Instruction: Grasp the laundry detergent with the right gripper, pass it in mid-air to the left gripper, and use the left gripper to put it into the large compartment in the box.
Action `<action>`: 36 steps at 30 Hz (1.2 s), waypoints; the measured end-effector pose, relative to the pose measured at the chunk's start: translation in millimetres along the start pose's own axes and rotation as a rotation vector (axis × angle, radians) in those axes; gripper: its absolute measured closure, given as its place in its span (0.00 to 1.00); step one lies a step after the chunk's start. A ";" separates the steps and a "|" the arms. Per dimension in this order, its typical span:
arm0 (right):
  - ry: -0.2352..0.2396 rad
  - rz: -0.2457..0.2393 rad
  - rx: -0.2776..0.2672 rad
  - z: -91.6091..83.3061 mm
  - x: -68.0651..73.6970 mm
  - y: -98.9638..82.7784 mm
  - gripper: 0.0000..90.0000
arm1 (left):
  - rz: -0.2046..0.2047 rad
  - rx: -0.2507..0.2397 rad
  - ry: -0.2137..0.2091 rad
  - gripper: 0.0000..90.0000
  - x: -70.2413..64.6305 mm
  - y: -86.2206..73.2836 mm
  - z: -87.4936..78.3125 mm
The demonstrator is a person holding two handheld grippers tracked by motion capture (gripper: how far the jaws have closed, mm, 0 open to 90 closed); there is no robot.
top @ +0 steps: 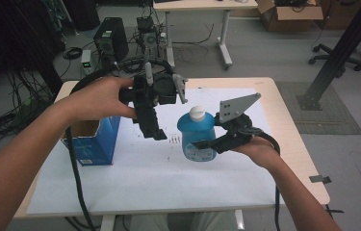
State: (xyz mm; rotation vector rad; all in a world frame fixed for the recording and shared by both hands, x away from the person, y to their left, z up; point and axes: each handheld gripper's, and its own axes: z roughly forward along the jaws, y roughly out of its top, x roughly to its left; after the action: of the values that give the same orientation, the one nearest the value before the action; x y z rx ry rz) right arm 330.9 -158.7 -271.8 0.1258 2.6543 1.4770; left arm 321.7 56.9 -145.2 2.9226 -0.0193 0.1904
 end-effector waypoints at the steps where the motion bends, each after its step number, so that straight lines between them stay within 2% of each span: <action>1: 0.000 0.000 0.000 0.0 0.0 0.0 0.50 | 0.000 0.000 0.000 0.07 0.0 0.0 0.0; 16: 0.015 -0.030 0.029 25.1 3.5 9.0 0.50 | 0.009 -0.003 -0.005 0.07 -2.3 6.4 4.0; 36: 0.032 -0.049 0.042 43.8 4.6 20.0 0.50 | -0.005 -0.010 -0.008 0.06 -1.2 2.7 10.6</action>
State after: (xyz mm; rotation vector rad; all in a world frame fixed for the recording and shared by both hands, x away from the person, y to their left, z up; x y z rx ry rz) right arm 332.4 -110.7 -278.1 0.0404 2.6941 1.4219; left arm 321.8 52.0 -155.0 2.9129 -0.0140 0.1780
